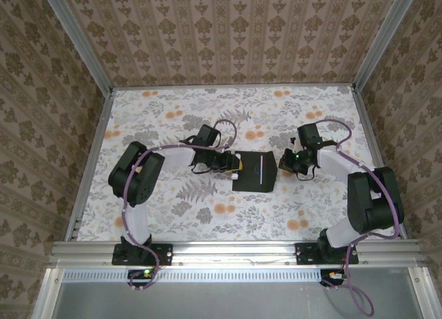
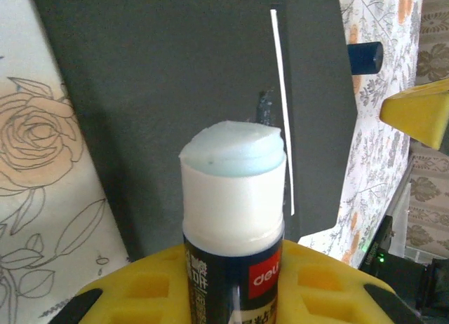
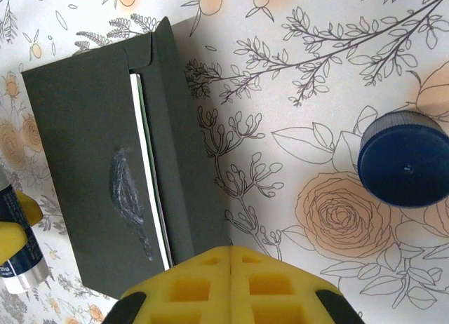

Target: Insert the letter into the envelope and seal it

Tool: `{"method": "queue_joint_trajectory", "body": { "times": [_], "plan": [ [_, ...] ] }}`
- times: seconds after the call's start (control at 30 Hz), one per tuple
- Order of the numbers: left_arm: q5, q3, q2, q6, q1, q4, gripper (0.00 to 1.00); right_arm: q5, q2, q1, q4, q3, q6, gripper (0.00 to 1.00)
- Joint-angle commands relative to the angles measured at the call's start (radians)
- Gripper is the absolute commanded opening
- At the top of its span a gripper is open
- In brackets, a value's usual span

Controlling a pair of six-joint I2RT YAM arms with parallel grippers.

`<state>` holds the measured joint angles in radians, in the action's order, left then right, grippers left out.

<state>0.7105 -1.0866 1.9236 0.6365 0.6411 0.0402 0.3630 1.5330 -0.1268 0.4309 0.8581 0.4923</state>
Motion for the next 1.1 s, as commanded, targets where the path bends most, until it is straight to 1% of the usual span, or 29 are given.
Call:
{"method": "queue_joint_trajectory", "body": {
  "times": [0.0, 0.27, 0.7, 0.83, 1.07],
  "plan": [
    [-0.006, 0.013, 0.02, 0.013, 0.005, -0.026, 0.0, -0.028, 0.02, 0.006, -0.01, -0.013, -0.023, 0.0],
    [-0.029, 0.032, 0.043, 0.025, 0.009, -0.043, 0.0, -0.032, 0.037, 0.006, -0.021, -0.023, -0.038, 0.0],
    [-0.036, 0.054, 0.049, 0.048, 0.012, -0.072, 0.0, -0.037, 0.068, 0.006, -0.046, -0.036, -0.049, 0.0],
    [-0.035, 0.054, 0.046, 0.05, 0.014, -0.073, 0.0, -0.009, 0.075, 0.006, -0.074, -0.039, -0.052, 0.0],
    [-0.036, 0.05, 0.047, 0.054, 0.017, -0.075, 0.0, 0.087, 0.053, 0.006, -0.154, -0.059, -0.059, 0.0]
  ]
}}
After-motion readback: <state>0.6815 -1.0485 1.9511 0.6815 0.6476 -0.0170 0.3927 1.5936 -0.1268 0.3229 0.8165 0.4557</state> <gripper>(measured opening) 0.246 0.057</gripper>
